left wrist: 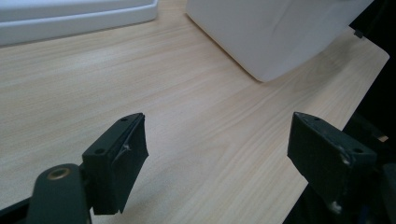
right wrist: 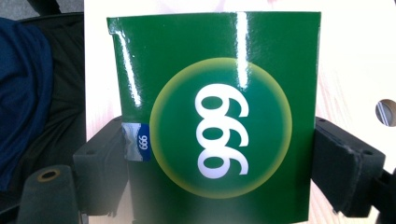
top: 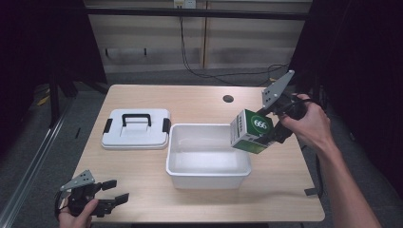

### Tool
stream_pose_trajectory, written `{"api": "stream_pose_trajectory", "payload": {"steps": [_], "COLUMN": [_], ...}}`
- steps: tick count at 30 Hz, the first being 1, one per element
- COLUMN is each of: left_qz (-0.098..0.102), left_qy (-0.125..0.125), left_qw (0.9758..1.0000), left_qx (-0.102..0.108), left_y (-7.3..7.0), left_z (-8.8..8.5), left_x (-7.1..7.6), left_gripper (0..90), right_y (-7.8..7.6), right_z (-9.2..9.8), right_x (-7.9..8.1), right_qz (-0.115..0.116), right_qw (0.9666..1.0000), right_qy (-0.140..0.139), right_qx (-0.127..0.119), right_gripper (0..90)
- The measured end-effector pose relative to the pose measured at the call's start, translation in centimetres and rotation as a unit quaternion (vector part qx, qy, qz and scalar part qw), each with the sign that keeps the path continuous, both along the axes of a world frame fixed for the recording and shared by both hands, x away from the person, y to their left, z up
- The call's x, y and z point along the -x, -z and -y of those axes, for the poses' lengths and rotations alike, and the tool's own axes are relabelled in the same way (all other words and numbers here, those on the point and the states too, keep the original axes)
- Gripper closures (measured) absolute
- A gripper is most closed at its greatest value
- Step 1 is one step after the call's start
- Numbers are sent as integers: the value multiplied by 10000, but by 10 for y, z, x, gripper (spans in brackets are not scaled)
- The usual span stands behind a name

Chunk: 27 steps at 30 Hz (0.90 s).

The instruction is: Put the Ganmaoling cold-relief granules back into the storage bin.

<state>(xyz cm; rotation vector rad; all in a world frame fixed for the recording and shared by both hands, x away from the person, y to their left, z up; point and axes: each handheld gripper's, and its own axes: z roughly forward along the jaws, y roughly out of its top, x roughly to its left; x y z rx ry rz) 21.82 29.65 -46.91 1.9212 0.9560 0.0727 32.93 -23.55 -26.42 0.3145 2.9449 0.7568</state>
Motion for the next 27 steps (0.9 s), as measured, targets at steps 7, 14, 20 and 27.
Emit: {"api": "stream_pose_trajectory", "payload": {"steps": [7, 14, 20, 27], "left_qz": [-11, -21, -27, -64], "left_qy": [-12, -14, -25, -42], "left_qw": [10000, 10000, 10000, 10000], "left_qx": [-16, -24, -34, -40], "left_y": [0, 0, 0, 1], "left_z": [0, 0, 0, 0], "left_x": [0, 0, 0, -1], "left_gripper": [199, 199, 201, 201], "right_y": [2, 4, 8, 15], "right_z": [-16, -25, -37, -49], "right_x": [-4, -7, -10, -15], "right_qz": [-39, -68, -95, -148], "right_qw": [9998, 9997, 9989, 9979], "right_qy": [-68, -119, -142, -208], "right_qx": [184, 182, 436, 596], "right_gripper": [153, 153, 153, 152]}}
